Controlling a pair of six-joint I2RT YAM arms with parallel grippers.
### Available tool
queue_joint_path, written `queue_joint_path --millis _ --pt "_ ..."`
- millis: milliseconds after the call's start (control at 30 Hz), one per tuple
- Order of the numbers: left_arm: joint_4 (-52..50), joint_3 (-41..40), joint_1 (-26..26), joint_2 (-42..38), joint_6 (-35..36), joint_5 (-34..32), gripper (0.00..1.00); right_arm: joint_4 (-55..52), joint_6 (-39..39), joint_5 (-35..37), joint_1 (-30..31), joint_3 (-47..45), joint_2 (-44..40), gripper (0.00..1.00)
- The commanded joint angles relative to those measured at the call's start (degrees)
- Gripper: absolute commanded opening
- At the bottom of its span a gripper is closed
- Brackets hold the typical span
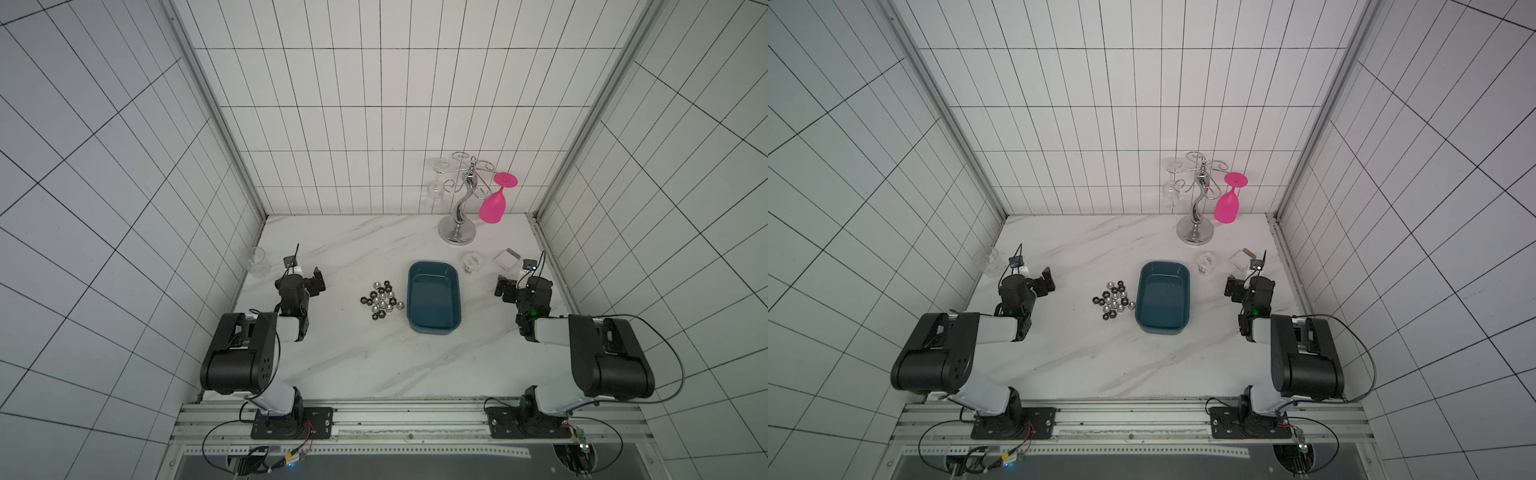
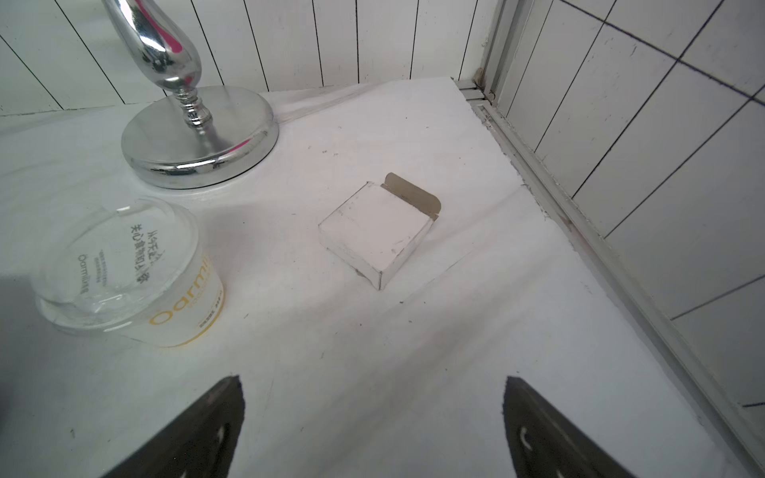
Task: Put the nuts on the desktop into the storage box
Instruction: Pick up the nut from the center of the board.
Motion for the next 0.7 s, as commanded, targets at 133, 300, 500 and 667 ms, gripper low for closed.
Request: queue_joint_path --millis 133,300,500,667 --pt "0.5 1.1 -0.1 -1.1 0.5 -0.3 0.98 0.8 0.1 -0.4 -0.9 1.0 0.1 0.99" --pt "0.1 1.4 0.0 -0.9 0.2 -0.3 0.98 0.5 0.5 -2.0 -1.8 1.3 0.4 0.99" --pt "0.1 1.2 0.9 -1.3 -0.2 1.8 0.98 0.3 0.6 -2.3 -1.9 1.3 0.1 0.99" --pt "-8.9 5.6 1.1 -5.1 -0.5 1.2 0.98 -17.1 1.9 1.8 -1.9 9.2 -6.0 0.99"
